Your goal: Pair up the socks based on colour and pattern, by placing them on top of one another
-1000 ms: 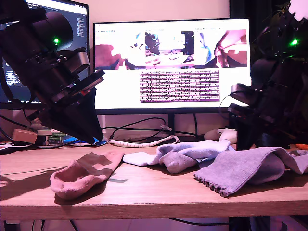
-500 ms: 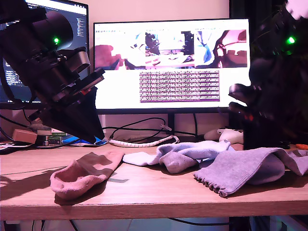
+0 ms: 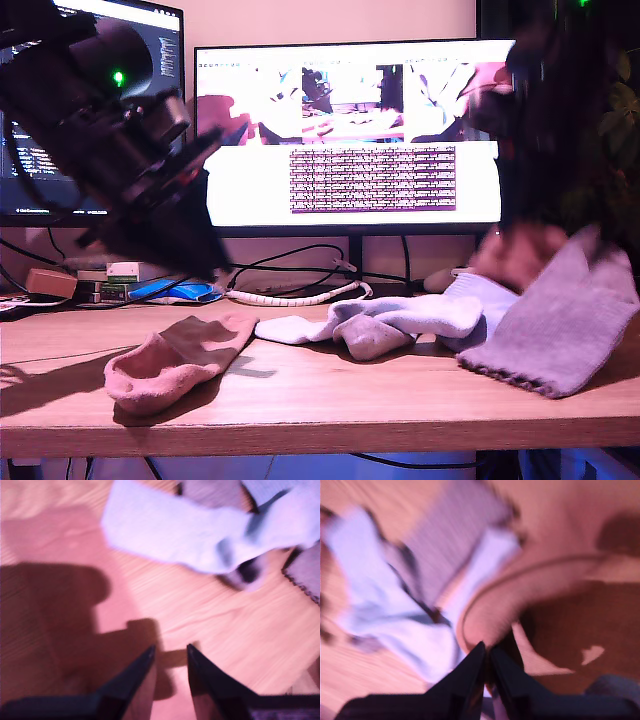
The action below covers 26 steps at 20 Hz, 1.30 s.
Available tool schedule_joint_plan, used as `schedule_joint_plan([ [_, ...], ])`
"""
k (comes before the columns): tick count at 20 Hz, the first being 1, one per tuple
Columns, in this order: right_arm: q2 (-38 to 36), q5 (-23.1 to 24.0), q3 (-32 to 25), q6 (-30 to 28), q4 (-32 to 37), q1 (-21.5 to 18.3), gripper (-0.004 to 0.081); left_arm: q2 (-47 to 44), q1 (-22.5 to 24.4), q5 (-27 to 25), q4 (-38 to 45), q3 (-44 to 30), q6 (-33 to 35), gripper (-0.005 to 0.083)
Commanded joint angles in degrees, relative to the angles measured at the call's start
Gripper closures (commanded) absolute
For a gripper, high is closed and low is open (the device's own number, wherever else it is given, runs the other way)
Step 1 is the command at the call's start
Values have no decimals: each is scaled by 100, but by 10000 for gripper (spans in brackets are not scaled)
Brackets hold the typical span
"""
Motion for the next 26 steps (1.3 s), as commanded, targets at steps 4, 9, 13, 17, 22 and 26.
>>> schedule_joint_plan([
  [4,-114,0,796,26,-452,258,781,-44,9,374,192,2,-98,605],
  [9,-122,-39,1268,225,-662,568,781,-44,46,1320,914,2,-758,563],
  [13,-125,-387,1351,328,-737,868,781,-44,7,1250,1563,2,-317,487],
  [17,-138,-1209,1593,348,-835,1093,781,-44,-96,1016,1895,2,278,487],
  [22,-166,-2059,2052,627,-841,1204,781,-44,-170,601,1963,2,866,464],
  [26,-166,-2295,2186,737,-835,1342,781,-44,-297,503,2597,2,1241,351],
])
